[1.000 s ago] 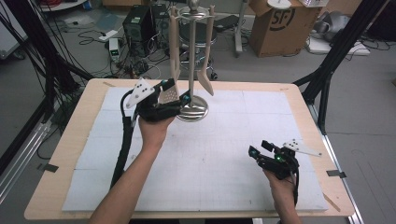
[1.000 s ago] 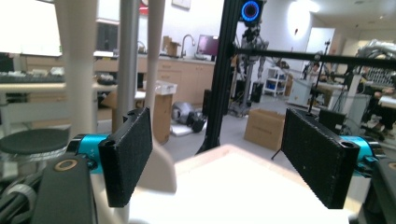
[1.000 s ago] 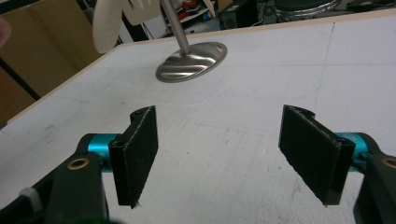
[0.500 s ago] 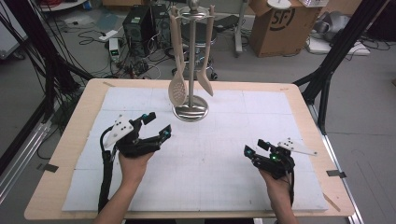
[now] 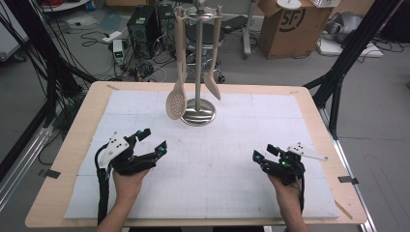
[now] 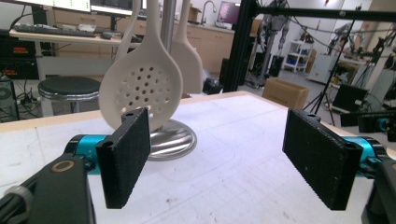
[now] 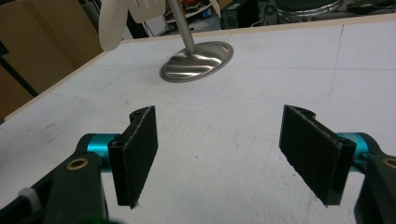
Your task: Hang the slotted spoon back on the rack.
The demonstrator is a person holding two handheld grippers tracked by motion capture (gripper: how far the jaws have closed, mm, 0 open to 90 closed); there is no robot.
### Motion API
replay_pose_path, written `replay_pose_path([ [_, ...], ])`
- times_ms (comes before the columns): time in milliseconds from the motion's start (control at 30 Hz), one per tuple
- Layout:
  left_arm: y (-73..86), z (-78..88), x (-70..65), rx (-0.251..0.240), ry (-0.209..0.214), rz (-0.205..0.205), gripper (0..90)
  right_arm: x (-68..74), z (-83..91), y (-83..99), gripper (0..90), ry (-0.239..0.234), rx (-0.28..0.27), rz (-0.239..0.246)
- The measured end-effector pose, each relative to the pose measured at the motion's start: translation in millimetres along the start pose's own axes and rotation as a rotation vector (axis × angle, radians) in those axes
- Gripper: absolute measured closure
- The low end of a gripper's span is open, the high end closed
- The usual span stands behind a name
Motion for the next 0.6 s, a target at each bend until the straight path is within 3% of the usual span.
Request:
replay_pose_path([
  [167, 5.8, 8.4, 4.2, 0.024, -0.019, -0.007, 23.8, 2.7, -1.4, 1.7, 27.2, -0.003, 0.000, 0.000],
  [233, 8.5, 11.0, 8.0, 0.025, -0.044, -0.028, 23.7, 4.7, -1.9, 2.0, 26.9, -0.003, -0.002, 0.007],
  [433, 21.4, 13.8, 17.3, 0.078, -0.071, -0.049, 22.8, 11.0, -3.0, 1.8, 25.9, 0.002, -0.003, 0.054],
  [600, 28.1, 13.9, 22.9, 0.116, -0.060, -0.017, 22.7, 17.0, -3.0, -0.5, 23.7, 0.005, -0.009, 0.110],
])
Point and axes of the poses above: each handheld gripper's, and its own axes: z roughly backward along the jaws, y roughly out of its underside, x roughly to its left, the point moved 5 cm from there along -z, roughly forward along the jaws, and after that the axes turned 14 degrees about -y, right-handed, at the moved point
